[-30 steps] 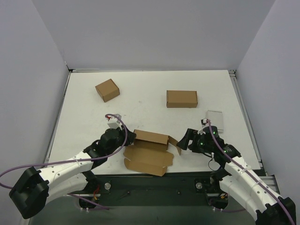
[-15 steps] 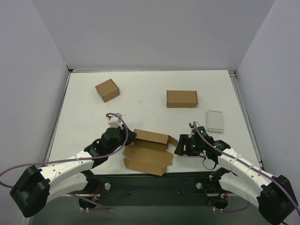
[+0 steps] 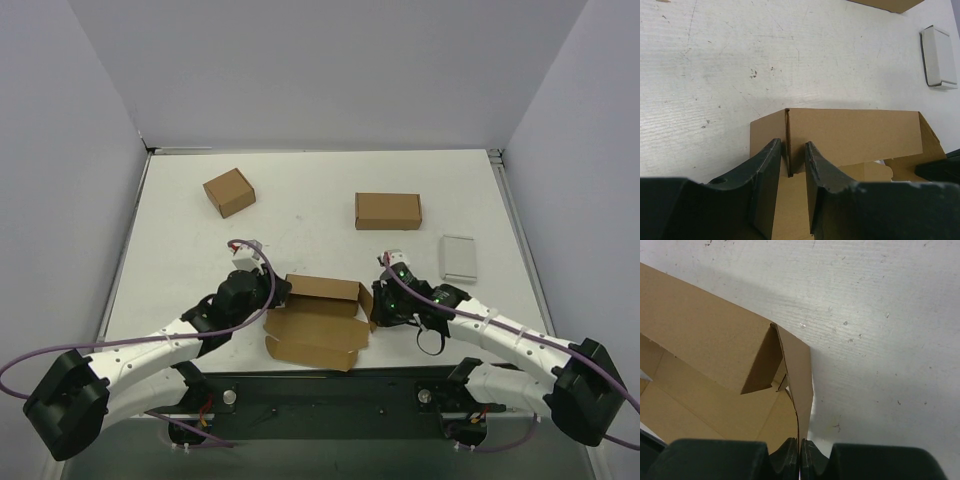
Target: Fold the paper box
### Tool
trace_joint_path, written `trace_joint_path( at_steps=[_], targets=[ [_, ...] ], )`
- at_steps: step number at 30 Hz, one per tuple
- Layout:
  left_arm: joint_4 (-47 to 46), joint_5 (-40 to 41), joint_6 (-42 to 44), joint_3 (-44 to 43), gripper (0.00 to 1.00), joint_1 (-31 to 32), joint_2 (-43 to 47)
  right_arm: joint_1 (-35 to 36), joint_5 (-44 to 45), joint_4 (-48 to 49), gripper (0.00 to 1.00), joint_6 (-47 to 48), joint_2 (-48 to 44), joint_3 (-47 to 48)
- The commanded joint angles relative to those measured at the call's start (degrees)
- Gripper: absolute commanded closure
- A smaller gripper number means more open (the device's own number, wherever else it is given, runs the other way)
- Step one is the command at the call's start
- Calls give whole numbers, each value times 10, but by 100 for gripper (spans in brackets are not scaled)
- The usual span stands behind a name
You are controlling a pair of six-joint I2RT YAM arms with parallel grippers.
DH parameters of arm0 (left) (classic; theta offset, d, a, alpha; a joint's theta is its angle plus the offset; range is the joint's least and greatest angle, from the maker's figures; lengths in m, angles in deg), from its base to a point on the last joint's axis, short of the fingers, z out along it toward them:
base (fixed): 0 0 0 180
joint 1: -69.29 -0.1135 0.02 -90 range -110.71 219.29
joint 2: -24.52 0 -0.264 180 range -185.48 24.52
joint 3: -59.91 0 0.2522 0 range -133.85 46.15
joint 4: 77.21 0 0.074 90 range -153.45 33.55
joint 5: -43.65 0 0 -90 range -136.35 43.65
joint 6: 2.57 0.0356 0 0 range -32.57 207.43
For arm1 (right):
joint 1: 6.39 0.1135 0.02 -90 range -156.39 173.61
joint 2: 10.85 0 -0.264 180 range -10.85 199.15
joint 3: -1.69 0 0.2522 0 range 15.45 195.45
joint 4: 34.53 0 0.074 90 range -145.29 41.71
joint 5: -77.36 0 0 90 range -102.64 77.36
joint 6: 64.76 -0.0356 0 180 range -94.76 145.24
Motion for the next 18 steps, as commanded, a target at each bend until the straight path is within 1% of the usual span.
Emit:
trace_joint_path(
  at_steps=[1,6,7,12,18],
  targets=[
    [22,6,15,-14,65,7,-11,18,29,-29,97,-16,19,60],
    [31,22,28,-25,66,19,-19,32,40,-67,98,-4,45,105],
    [35,26,31,-26,66,21,-22,33,55,-74,99,3,49,113],
    [50,58,48,-43,66,42,-32,34,61,-122,100,28,80,157],
    [60,74,55,-51,66,53,-39,35,85,-156,100,67,101,183]
  ],
)
